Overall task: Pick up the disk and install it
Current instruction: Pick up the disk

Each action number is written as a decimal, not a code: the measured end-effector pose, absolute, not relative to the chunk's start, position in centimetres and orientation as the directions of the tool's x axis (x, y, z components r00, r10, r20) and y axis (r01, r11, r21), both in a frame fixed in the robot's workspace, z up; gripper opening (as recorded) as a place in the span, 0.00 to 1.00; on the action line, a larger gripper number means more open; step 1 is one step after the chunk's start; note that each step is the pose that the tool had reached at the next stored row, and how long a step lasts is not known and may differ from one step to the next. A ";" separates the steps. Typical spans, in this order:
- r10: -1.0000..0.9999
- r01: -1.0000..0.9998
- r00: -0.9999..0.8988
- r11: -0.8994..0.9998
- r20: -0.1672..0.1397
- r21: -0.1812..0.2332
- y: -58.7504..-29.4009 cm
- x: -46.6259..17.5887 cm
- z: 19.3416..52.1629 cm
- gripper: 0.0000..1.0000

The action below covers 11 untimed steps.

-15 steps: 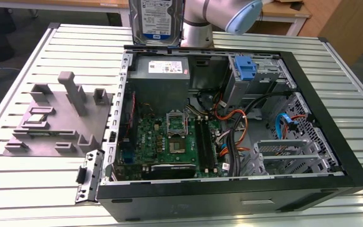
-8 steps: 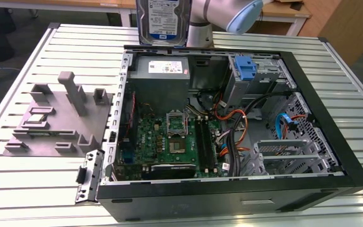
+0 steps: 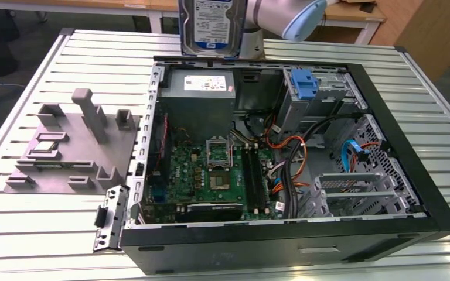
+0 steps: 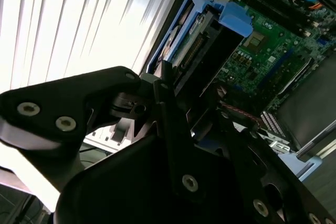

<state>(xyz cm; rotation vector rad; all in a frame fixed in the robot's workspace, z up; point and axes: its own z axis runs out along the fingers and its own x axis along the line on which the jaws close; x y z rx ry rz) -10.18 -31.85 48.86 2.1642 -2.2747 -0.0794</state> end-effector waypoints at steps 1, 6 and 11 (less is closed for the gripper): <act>-0.998 -0.998 -0.050 0.049 -0.034 0.037 -31.8 -10.0 48.9 0.35; -0.998 -0.998 -0.050 0.049 -0.034 0.037 -31.7 -9.1 48.8 0.35; -0.998 -0.998 -0.050 0.049 -0.034 0.037 -31.7 -8.2 48.8 0.35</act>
